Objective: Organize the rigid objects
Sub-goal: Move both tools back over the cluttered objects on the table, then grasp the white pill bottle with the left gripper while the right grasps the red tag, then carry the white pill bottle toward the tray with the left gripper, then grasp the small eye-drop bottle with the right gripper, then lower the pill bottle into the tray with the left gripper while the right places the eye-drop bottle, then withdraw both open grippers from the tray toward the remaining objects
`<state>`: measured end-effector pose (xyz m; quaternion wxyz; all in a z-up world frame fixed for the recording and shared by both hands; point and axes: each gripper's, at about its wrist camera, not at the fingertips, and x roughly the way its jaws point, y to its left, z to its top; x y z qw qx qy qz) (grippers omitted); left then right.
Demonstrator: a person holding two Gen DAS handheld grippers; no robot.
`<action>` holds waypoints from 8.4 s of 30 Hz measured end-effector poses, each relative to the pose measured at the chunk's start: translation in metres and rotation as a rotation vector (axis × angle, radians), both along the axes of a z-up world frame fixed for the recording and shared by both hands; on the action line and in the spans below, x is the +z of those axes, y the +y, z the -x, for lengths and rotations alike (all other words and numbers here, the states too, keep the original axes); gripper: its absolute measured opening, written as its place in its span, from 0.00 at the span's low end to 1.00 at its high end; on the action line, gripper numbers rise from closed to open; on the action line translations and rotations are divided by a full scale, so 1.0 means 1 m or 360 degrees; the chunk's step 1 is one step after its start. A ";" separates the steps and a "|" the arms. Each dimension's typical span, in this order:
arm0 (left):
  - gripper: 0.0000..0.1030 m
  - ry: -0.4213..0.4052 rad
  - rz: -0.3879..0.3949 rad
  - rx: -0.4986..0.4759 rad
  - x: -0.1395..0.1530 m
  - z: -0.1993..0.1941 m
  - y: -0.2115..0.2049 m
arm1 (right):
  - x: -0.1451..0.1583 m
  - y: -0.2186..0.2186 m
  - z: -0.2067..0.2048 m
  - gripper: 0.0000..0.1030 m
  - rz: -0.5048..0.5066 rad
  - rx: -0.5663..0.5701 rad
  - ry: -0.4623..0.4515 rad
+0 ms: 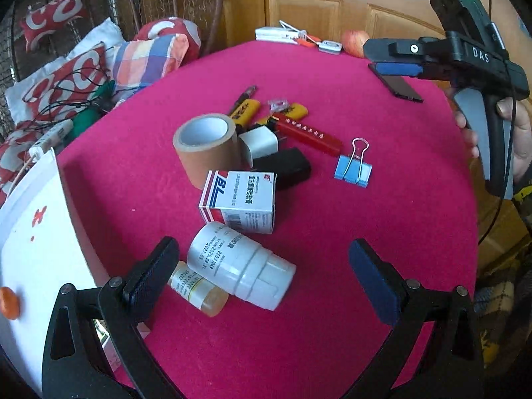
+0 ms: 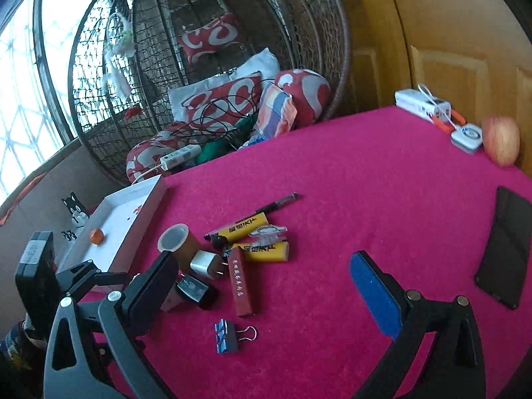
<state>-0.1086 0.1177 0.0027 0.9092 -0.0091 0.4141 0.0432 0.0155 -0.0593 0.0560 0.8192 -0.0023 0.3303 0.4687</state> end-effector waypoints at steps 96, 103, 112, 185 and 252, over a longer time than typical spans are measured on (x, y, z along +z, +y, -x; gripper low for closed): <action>0.66 -0.0693 0.0202 0.0847 0.096 0.116 0.031 | 0.069 0.099 0.119 0.15 -0.0008 0.0607 -0.0377; 0.66 -0.0733 0.0202 0.0924 0.099 0.132 0.040 | 0.073 0.111 0.127 0.15 -0.0004 0.0662 -0.0399; 0.66 -0.0775 0.0213 0.1021 0.100 0.156 0.054 | 0.072 0.128 0.137 0.15 0.0015 0.0717 -0.0406; 0.66 -0.0740 -0.0121 0.1322 0.133 0.194 0.070 | 0.097 0.149 0.156 0.18 -0.0130 0.0596 -0.0523; 1.00 -0.0768 -0.0010 0.1291 0.103 0.165 0.145 | 0.072 0.157 0.083 1.00 -0.0119 0.0342 -0.0311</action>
